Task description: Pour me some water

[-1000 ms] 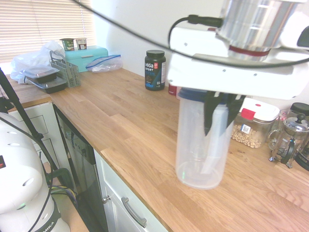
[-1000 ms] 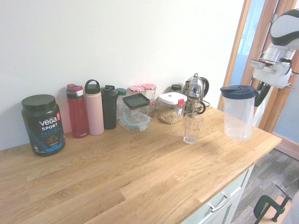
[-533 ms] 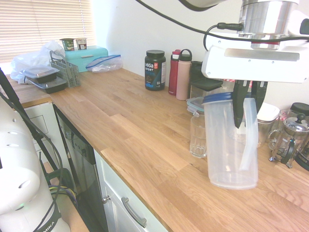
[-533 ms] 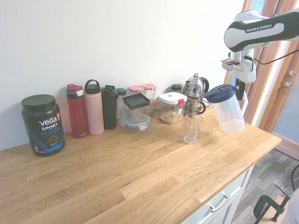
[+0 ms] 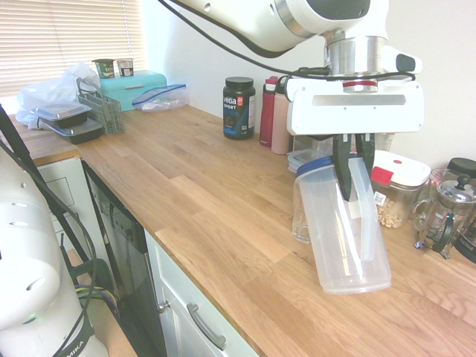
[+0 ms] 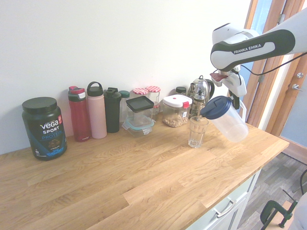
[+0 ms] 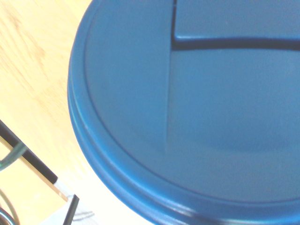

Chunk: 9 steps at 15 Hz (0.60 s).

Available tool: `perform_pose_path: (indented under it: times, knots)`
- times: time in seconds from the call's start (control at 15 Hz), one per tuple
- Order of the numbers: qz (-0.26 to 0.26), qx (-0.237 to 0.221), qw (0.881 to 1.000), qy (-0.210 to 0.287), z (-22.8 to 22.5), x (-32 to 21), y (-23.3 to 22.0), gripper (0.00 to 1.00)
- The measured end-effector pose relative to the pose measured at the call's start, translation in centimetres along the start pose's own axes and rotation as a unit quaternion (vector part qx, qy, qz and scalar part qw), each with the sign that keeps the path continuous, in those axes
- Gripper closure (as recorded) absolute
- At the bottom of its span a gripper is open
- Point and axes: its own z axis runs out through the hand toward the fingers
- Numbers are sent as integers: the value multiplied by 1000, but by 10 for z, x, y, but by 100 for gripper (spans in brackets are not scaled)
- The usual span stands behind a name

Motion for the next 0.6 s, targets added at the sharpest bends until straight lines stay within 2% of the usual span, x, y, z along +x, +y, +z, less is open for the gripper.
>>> perform_pose_path:
  times: [0.6]
  knots:
    - [-14, -41, 999, -10, -12, -4, -7, 100]
